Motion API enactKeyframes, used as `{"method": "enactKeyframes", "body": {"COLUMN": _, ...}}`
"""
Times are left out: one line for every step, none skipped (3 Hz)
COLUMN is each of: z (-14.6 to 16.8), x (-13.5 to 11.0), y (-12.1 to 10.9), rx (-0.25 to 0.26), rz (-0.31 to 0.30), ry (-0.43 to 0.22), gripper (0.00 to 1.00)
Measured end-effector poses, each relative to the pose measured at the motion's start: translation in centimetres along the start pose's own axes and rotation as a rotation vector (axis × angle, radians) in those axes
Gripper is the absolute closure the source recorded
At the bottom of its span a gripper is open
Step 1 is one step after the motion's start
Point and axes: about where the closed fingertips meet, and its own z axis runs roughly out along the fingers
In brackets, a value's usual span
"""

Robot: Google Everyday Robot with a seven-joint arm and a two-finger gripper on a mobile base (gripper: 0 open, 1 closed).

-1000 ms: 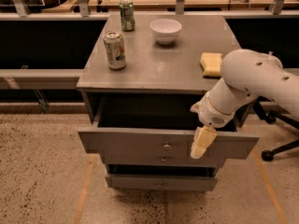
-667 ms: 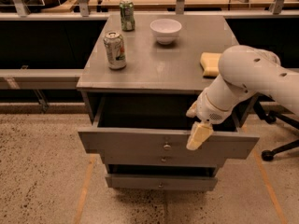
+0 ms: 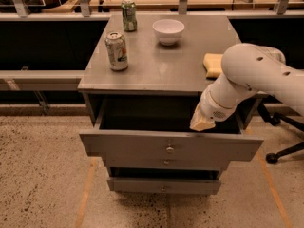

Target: Open top drawer

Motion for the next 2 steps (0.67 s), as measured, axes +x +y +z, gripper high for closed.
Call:
{"method": "enactKeyframes", "body": {"z": 0.2, "x": 0.3, "y": -1.0, "rx": 0.041, "rz": -0.025, "ry": 0.014, "gripper": 0.99}}
{"method": "enactKeyframes", "body": {"z": 1.6, "x": 0.3, "y": -1.8, "rx": 0.086, "rz": -0.106, "ry": 0.035, "gripper": 1.00}}
